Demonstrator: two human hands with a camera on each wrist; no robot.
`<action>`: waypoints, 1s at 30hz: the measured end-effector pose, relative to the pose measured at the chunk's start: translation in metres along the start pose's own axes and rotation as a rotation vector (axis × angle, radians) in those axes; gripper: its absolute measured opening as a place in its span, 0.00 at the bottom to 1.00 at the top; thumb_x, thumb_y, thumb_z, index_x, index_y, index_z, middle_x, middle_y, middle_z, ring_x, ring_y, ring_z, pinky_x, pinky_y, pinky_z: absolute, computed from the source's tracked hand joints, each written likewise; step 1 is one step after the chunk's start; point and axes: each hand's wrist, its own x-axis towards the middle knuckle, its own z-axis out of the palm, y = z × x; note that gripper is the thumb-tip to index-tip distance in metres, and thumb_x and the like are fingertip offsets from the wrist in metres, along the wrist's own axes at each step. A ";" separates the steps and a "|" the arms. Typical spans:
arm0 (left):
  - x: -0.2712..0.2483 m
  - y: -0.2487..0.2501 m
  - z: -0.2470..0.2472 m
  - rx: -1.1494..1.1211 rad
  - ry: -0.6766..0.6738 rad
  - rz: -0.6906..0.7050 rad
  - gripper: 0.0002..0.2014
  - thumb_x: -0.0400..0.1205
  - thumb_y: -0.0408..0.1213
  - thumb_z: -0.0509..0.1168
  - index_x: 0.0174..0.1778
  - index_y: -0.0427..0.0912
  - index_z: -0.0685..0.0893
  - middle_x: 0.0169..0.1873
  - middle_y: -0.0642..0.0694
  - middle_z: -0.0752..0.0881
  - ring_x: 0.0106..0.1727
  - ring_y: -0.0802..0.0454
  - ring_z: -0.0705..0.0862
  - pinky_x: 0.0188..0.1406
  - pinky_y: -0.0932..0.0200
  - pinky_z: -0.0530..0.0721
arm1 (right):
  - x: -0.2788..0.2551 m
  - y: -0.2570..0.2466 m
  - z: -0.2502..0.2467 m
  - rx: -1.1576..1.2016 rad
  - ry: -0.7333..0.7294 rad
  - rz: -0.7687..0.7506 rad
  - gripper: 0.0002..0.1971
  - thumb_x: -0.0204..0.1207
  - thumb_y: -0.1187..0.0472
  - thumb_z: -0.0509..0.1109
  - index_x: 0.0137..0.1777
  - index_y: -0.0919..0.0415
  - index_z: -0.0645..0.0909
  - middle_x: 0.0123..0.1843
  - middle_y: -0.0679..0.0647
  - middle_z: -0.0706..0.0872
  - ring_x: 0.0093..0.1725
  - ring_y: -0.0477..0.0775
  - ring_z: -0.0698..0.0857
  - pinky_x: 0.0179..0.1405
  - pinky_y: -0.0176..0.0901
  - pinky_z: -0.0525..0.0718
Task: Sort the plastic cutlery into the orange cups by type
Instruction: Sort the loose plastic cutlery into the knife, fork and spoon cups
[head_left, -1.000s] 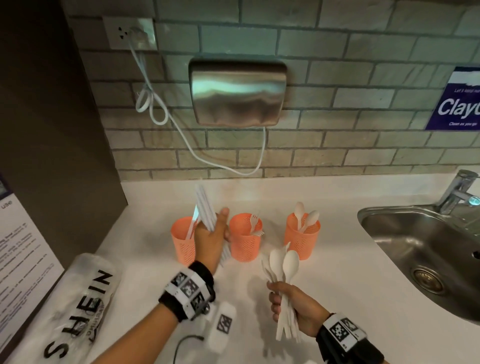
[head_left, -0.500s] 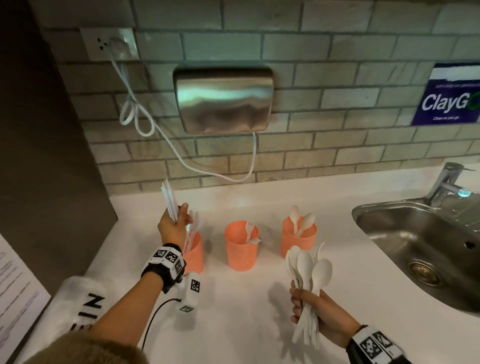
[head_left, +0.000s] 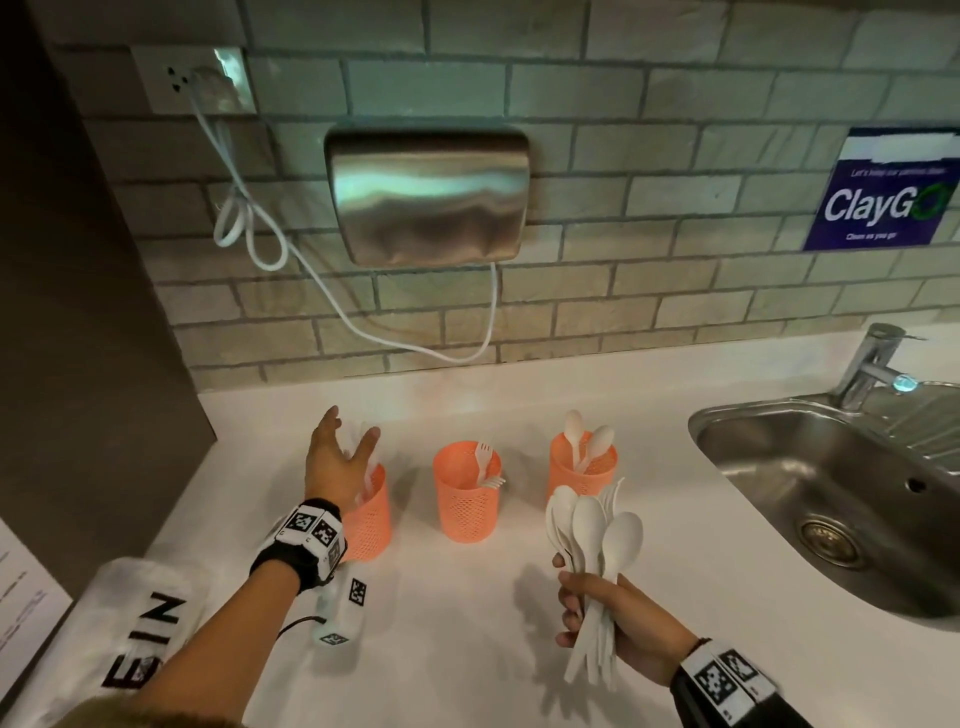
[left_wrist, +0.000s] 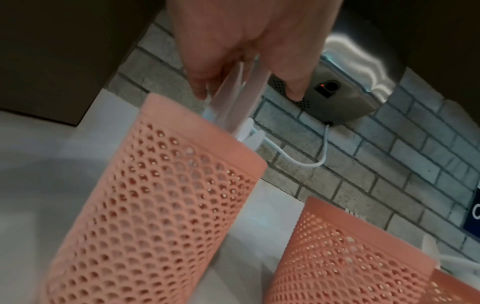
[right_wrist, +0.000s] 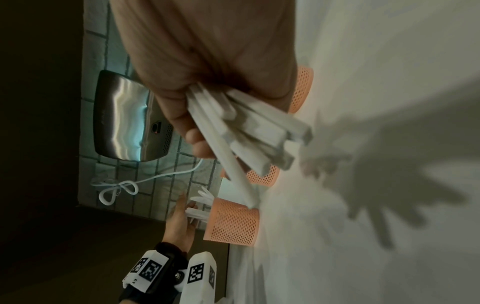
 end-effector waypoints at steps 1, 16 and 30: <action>0.001 -0.002 -0.001 0.046 -0.026 -0.012 0.34 0.80 0.47 0.64 0.79 0.39 0.60 0.77 0.39 0.67 0.77 0.40 0.66 0.75 0.52 0.65 | 0.000 0.000 0.000 0.001 -0.011 0.001 0.17 0.65 0.62 0.71 0.54 0.61 0.77 0.26 0.54 0.75 0.24 0.52 0.76 0.33 0.48 0.83; -0.069 0.062 -0.017 -0.183 0.101 0.351 0.36 0.78 0.60 0.41 0.74 0.39 0.70 0.71 0.50 0.72 0.74 0.58 0.68 0.75 0.64 0.61 | 0.003 0.008 0.003 -0.020 -0.107 -0.035 0.24 0.67 0.62 0.70 0.65 0.58 0.77 0.27 0.53 0.73 0.24 0.51 0.73 0.30 0.42 0.76; -0.170 0.046 0.042 -0.285 -0.579 -0.016 0.14 0.80 0.51 0.64 0.47 0.44 0.84 0.39 0.51 0.89 0.42 0.63 0.87 0.52 0.56 0.83 | 0.002 0.013 0.024 -0.090 -0.210 -0.050 0.17 0.68 0.63 0.67 0.57 0.64 0.76 0.34 0.59 0.84 0.25 0.50 0.75 0.30 0.40 0.76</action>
